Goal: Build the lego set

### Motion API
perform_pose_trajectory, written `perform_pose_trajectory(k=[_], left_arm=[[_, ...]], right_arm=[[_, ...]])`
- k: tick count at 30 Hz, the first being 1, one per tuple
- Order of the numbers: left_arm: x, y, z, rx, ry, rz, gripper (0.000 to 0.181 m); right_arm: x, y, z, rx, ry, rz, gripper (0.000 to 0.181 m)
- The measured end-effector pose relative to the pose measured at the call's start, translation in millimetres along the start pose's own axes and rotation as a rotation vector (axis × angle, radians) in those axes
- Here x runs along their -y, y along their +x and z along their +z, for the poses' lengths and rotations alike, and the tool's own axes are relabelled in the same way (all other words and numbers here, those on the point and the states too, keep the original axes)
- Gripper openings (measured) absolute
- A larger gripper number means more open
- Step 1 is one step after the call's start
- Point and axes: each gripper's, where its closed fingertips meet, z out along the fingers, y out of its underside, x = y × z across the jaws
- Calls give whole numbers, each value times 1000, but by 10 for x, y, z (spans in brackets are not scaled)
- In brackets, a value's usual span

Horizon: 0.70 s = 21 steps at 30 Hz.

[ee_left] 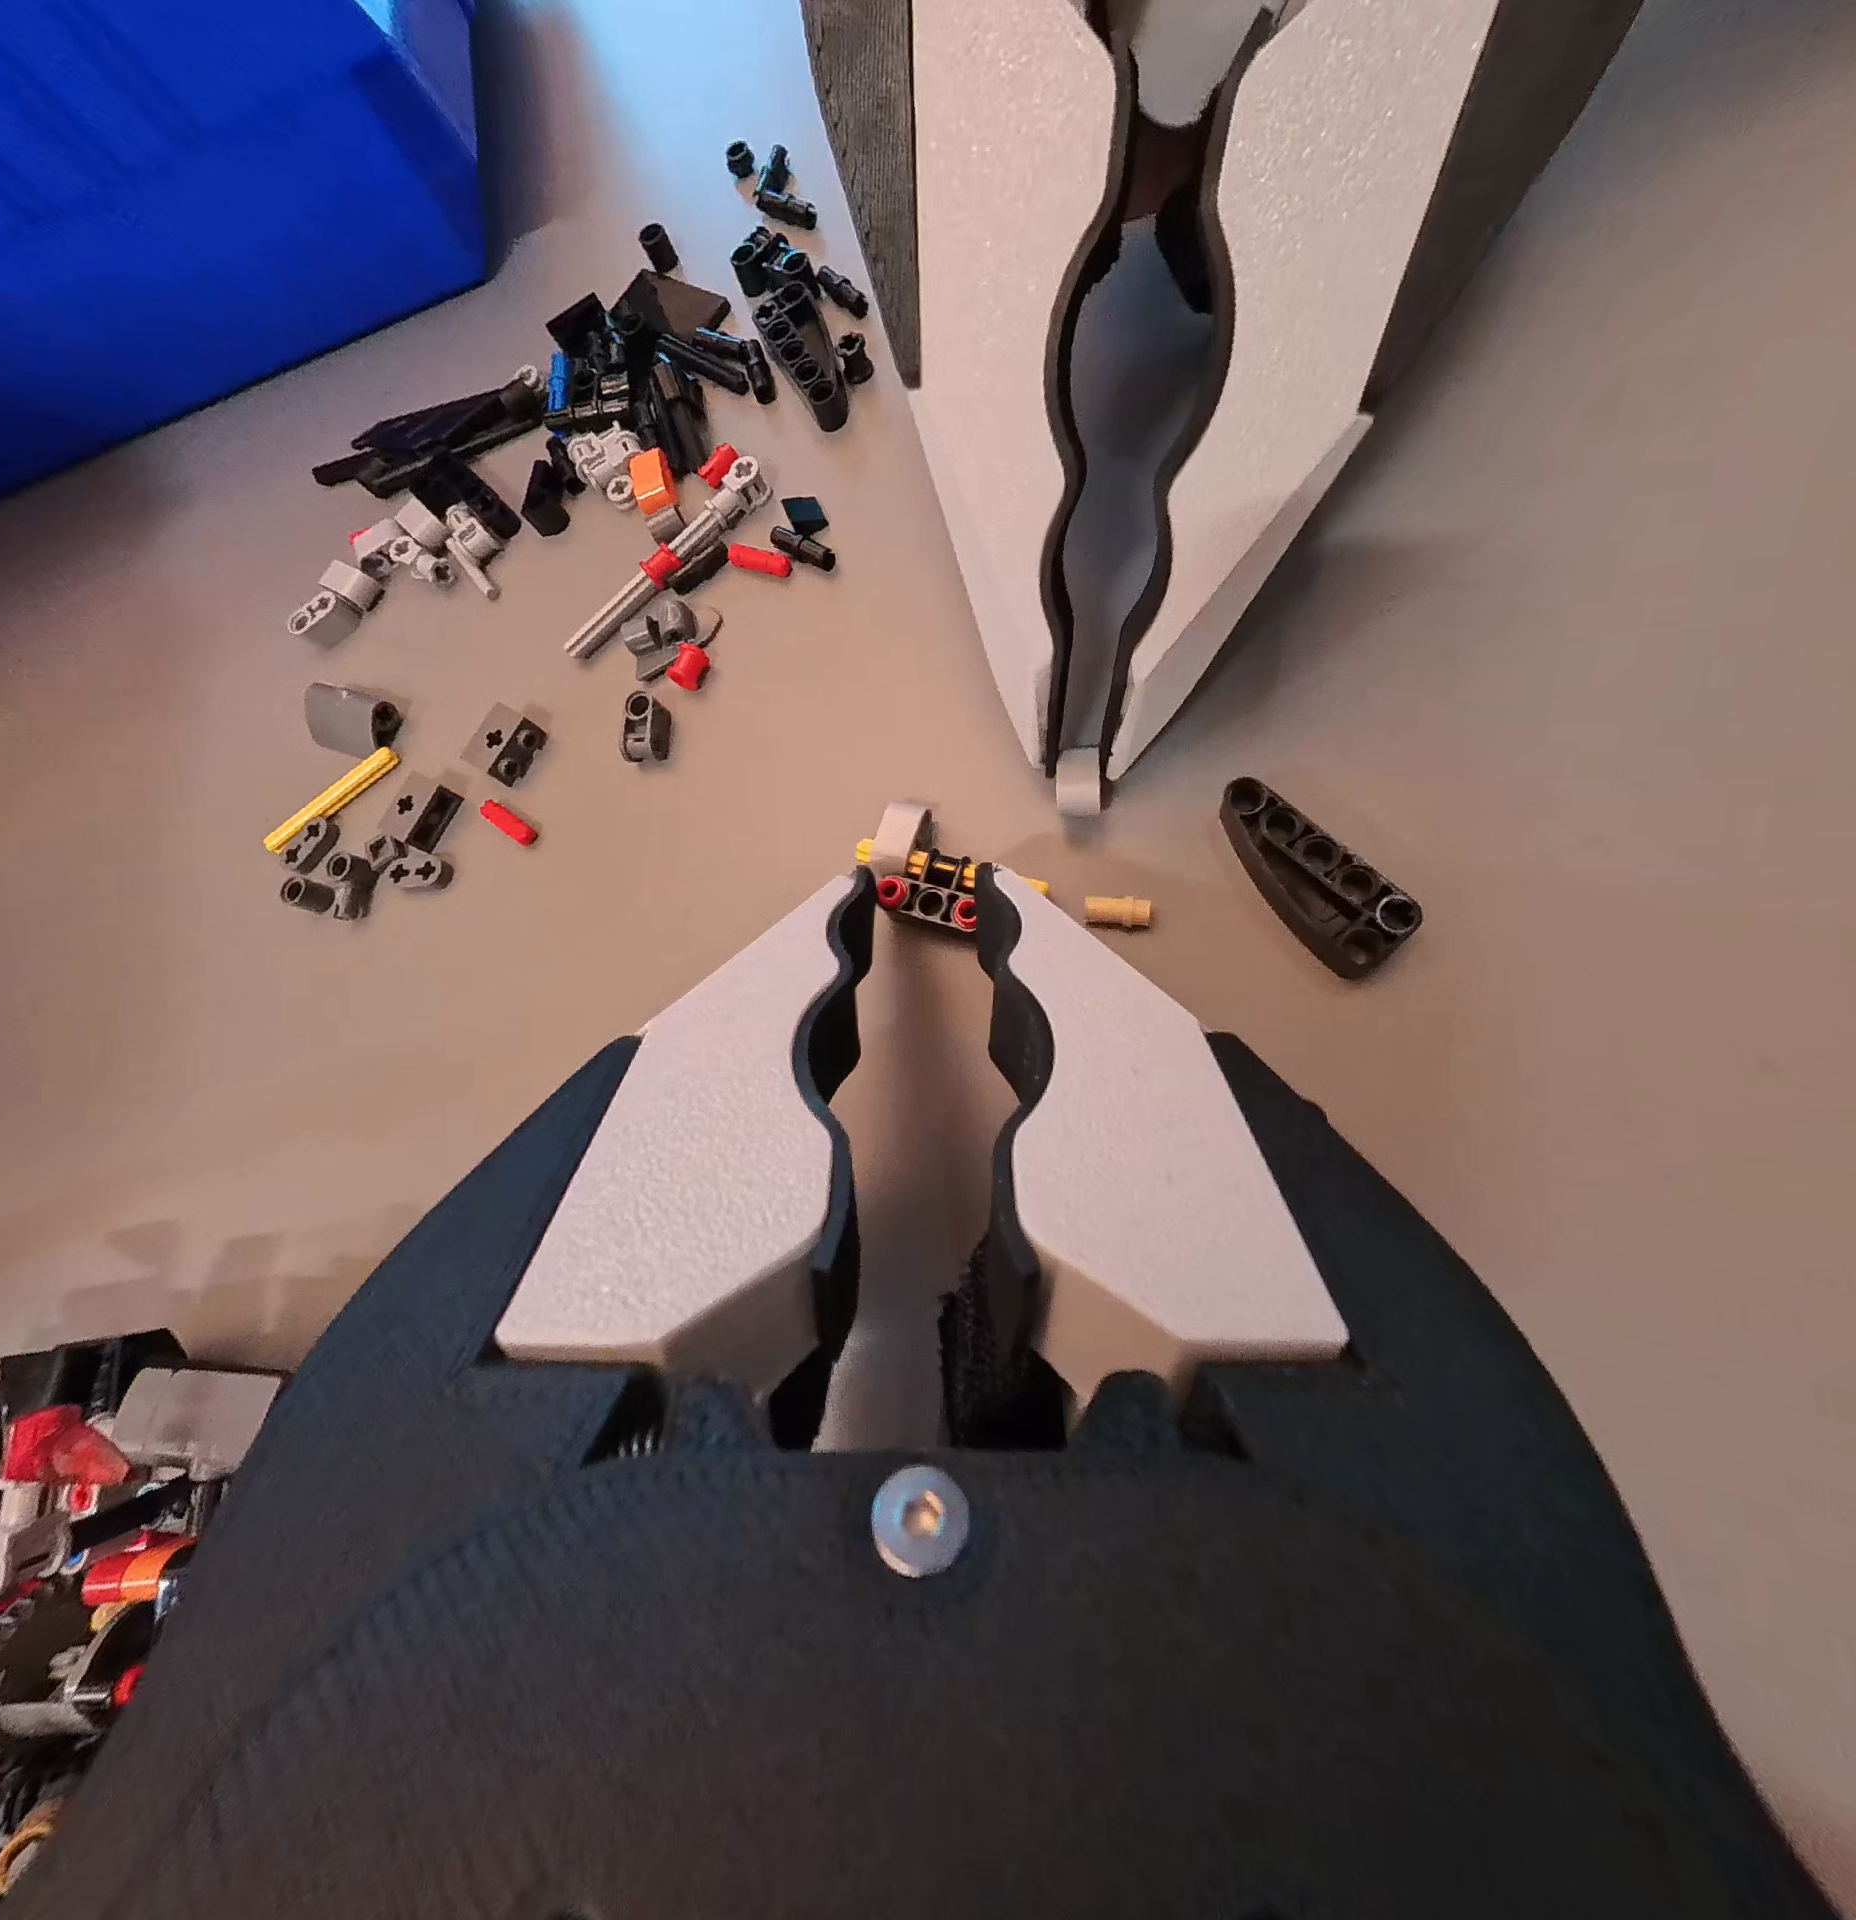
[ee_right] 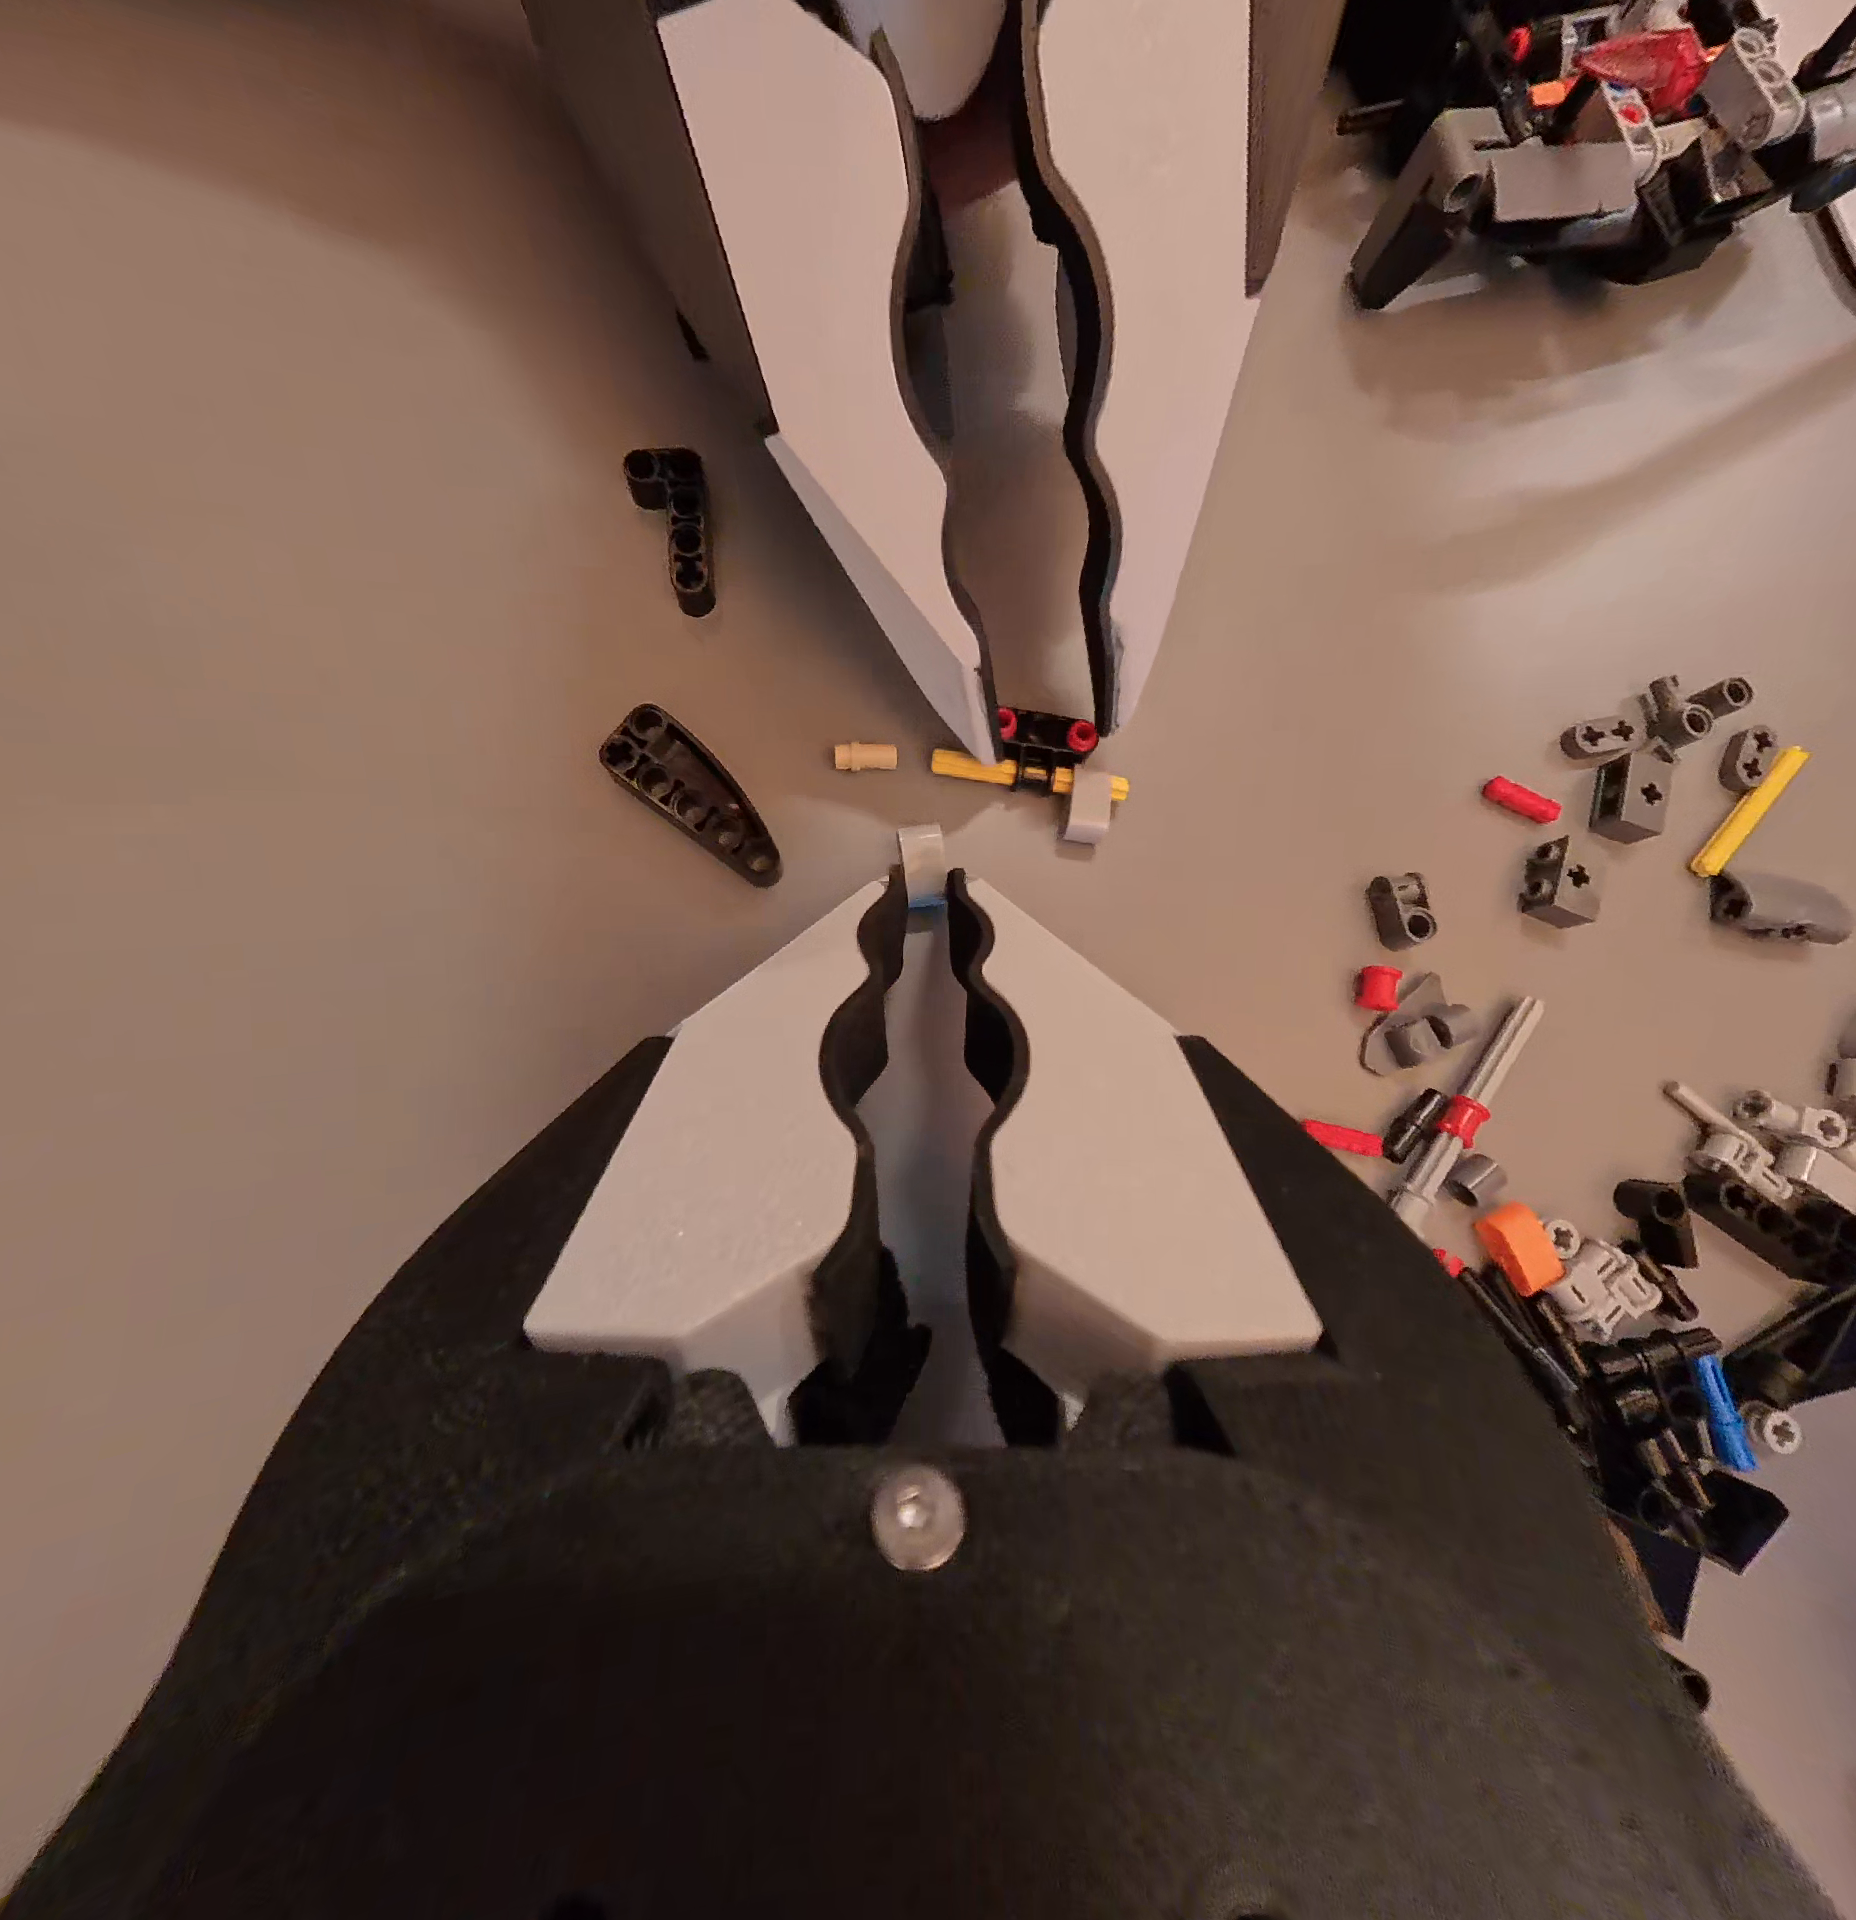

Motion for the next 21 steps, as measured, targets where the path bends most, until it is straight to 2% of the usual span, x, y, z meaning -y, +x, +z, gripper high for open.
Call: perform_pose_trajectory(k=[6, 9, 21], left_arm=[[11, -23, 24, 20, -17, -19, 14], [61, -27, -3, 9, 19, -45, 15], [19, -24, 25, 17, 2, -12, 12]], right_arm=[[28, -12, 21, 12, -7, -6, 8], [47, -13, 27, 15, -8, -6, 9], [79, -20, 55, 29, 0, -7, 6]])
